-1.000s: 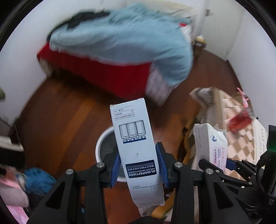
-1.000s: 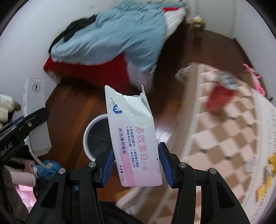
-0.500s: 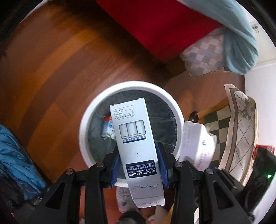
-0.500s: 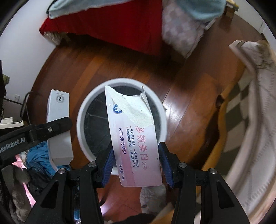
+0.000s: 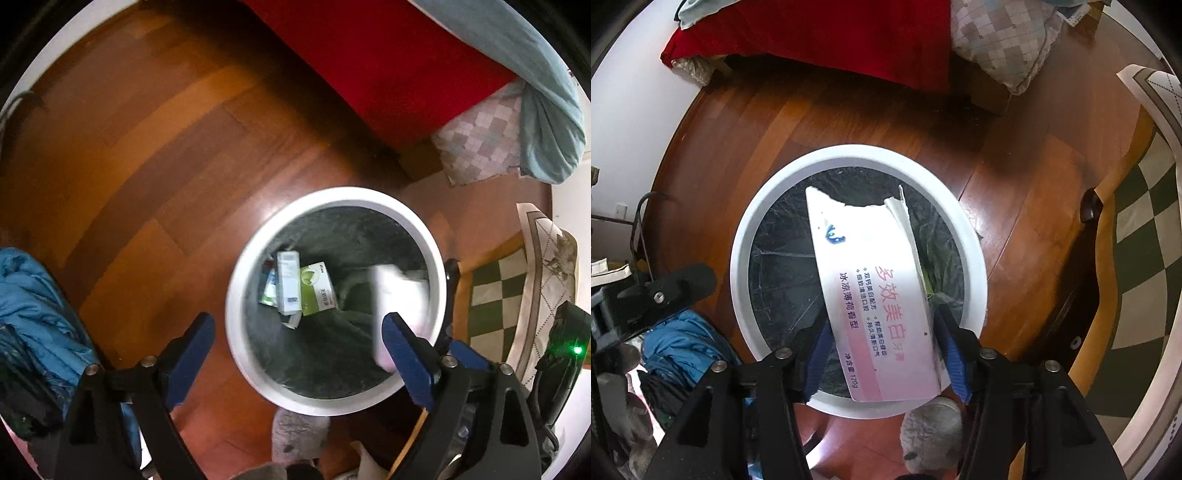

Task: Collect trash
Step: 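Carry both boxes over the white bin and open both tools to drop them, then grasp the banana peel with the left tool while the right tool grasps the yellow cigarette pack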

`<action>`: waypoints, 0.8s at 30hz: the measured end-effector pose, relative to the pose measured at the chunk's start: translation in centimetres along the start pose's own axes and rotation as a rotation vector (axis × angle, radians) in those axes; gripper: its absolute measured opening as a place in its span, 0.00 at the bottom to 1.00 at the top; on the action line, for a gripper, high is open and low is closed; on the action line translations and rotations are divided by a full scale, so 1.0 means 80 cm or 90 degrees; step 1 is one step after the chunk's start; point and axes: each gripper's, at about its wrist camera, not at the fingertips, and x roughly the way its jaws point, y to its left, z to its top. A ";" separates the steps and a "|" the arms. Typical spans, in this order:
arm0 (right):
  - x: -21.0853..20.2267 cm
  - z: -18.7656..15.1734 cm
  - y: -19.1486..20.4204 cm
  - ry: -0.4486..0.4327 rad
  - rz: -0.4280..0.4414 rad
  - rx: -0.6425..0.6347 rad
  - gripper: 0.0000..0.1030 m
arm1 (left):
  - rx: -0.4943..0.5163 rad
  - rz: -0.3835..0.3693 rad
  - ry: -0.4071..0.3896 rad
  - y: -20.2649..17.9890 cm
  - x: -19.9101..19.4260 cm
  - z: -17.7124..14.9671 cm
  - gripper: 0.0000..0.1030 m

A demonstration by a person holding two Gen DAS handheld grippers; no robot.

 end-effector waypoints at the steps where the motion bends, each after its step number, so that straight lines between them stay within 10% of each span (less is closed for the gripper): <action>1: -0.002 -0.001 0.003 0.000 -0.003 -0.005 0.89 | 0.004 0.015 -0.013 0.001 -0.007 -0.003 0.89; 24: -0.207 -0.096 0.036 -0.120 -0.044 -0.063 0.98 | 0.109 0.149 -0.200 -0.039 -0.207 -0.125 0.89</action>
